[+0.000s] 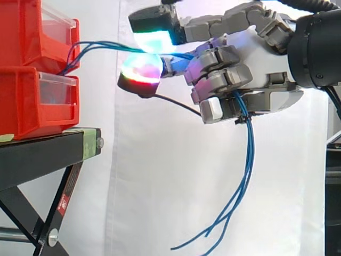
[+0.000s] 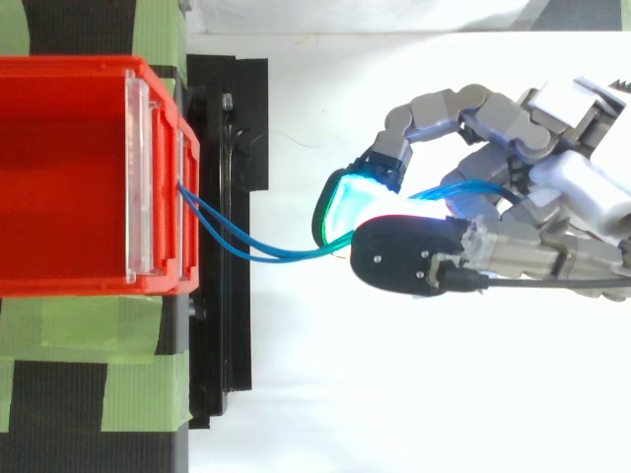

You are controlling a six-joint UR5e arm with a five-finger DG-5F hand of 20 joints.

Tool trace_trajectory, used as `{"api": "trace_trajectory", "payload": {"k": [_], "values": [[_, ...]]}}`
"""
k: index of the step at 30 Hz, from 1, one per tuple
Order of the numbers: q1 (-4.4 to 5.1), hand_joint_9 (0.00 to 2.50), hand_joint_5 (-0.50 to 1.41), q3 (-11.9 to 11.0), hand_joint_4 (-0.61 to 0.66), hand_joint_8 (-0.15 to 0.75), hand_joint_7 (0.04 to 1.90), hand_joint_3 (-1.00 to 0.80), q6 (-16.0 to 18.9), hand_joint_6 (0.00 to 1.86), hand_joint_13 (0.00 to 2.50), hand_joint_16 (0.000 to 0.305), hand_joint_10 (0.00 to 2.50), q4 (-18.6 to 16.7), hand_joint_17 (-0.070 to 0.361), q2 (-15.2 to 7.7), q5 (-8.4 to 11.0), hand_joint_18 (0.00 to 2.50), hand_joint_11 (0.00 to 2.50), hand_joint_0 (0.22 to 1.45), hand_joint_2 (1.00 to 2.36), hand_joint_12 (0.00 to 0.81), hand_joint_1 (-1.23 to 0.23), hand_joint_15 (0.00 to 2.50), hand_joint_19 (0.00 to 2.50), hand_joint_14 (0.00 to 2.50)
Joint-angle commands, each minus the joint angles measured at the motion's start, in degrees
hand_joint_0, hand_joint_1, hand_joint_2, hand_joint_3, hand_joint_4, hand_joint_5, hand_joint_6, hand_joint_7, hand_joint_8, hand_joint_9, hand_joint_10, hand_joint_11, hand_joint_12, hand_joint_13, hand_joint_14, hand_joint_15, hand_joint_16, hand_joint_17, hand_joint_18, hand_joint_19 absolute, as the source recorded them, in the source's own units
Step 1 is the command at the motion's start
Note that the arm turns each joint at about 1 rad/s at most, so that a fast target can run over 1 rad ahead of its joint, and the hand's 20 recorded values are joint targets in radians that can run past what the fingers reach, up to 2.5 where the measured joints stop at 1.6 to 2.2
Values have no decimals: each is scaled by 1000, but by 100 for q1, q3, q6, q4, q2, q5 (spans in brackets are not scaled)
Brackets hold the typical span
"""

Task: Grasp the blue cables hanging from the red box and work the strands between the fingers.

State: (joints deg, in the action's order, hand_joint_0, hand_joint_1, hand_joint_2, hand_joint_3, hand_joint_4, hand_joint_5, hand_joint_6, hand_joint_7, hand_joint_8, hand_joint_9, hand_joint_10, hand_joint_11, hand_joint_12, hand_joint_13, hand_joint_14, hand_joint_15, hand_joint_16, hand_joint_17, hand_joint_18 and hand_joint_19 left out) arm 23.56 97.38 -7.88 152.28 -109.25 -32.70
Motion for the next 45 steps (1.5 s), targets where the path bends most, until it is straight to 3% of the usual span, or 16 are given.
{"api": "trace_trajectory", "payload": {"k": [1,6,10,11,15,22,24,26,27,31,32,33,35,39,44,45], "values": [[0,1558,626,0,121,369,1521,110,-3,131,1757,198,2500,4,149,0,0,2045,2500,956,1459,537,-479,1566,795,2500],[0,1558,741,0,110,369,1540,341,-3,9,1757,198,2500,13,149,0,0,2045,2500,1183,1060,537,-618,1566,795,2500],[0,1558,775,0,68,369,1602,411,-3,6,1757,198,2500,13,149,0,0,2045,2500,1199,1002,537,-642,1566,795,2500],[0,1558,764,0,100,369,1600,383,-3,0,1757,198,2500,13,149,0,0,2045,2500,1093,1174,537,-658,1566,795,2500],[0,1558,161,0,92,369,1105,166,-3,1326,1757,198,2500,13,149,0,0,2045,2500,813,1728,537,-725,1566,795,2500],[0,1558,117,0,118,369,1104,164,-3,1548,1757,198,2500,13,149,0,9,2045,2500,747,1453,537,-831,1566,795,2500],[0,1558,167,0,21,369,1264,316,-3,1517,1757,198,2500,13,149,0,9,2045,2500,804,1288,537,-812,1566,795,2500],[0,1558,162,0,-171,369,1603,396,-3,1491,1757,198,2500,13,149,0,18,2045,2500,860,1393,537,-742,1566,795,2500],[0,1558,128,0,-221,369,1716,190,-3,1558,1757,198,2500,13,149,0,35,2045,2500,877,1755,537,-651,1566,795,2500],[0,1558,143,0,-111,369,1661,46,-3,1393,1757,198,2500,13,149,0,62,2045,2500,963,1768,537,-561,1566,795,2500],[0,1558,235,0,-62,369,1655,21,-3,1110,1757,198,2500,13,149,0,62,2045,2500,952,1797,537,-537,1566,795,2500],[0,1558,594,0,40,369,1620,76,-3,209,1757,198,2500,13,149,0,62,2045,2500,1020,1490,537,-567,1566,795,2500],[0,1558,684,0,195,369,1479,66,-3,8,1757,198,2500,13,149,0,62,2045,2500,1043,1381,537,-587,1566,795,2500],[0,1558,750,0,192,369,1283,264,-3,22,1757,198,2500,39,149,0,62,2045,2500,1241,1003,537,-663,1566,795,2500],[0,1558,803,0,81,369,1591,190,-3,43,1757,198,2500,39,149,0,62,2045,2500,1282,1015,537,-669,1566,795,2500],[0,1558,644,0,69,369,1485,244,-3,321,1757,198,2500,39,149,0,62,2045,2500,1271,1014,537,-684,1566,795,2500]]}}
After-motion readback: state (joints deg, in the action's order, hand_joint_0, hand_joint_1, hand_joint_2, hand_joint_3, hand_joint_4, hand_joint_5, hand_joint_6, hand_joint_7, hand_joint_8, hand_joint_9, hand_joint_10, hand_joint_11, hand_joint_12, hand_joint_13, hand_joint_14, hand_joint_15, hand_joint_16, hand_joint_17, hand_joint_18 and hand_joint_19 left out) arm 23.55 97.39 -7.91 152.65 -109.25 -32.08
